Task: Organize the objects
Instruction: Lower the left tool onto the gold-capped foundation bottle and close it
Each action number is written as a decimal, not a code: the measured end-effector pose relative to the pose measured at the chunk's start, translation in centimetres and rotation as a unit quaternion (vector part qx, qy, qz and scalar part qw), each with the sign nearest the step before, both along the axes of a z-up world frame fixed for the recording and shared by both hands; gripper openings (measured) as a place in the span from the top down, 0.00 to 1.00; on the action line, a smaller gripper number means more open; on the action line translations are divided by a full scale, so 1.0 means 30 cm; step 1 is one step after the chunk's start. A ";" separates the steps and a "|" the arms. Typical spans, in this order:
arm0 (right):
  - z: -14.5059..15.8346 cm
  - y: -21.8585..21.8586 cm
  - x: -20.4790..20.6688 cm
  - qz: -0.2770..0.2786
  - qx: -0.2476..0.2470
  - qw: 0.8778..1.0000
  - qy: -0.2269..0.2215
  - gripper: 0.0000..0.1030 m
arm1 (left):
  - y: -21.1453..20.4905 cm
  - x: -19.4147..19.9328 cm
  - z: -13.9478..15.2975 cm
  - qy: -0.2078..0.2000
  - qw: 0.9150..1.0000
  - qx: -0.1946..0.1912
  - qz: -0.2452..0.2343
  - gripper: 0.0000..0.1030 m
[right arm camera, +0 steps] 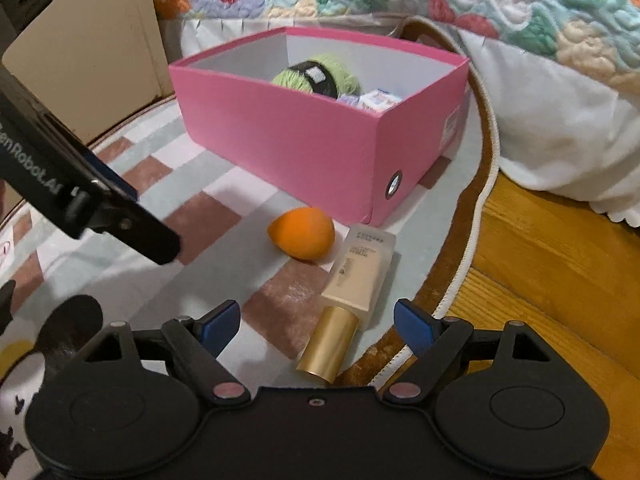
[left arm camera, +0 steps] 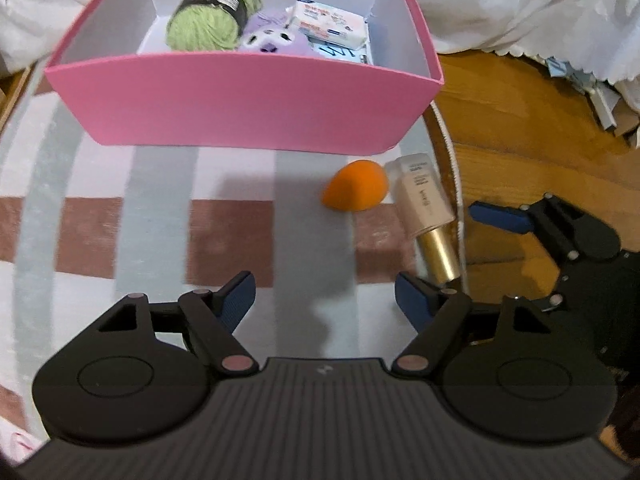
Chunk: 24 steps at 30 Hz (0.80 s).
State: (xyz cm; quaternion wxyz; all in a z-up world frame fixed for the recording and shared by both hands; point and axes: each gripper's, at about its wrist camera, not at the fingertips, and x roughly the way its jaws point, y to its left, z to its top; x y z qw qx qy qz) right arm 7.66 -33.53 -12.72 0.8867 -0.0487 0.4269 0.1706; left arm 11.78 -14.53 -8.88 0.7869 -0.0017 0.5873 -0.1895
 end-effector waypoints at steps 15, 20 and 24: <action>-0.084 -0.021 0.079 -0.067 0.022 0.997 0.026 0.57 | -0.109 0.009 -0.138 -0.013 0.988 -0.148 0.044 0.74; -0.079 0.003 0.067 -0.080 0.021 0.996 0.036 0.57 | -0.115 0.002 -0.163 -0.009 0.986 -0.155 0.065 0.75; -0.070 0.012 0.032 -0.091 0.070 0.991 0.064 0.57 | -0.100 -0.023 -0.168 -0.008 0.986 -0.153 0.070 0.75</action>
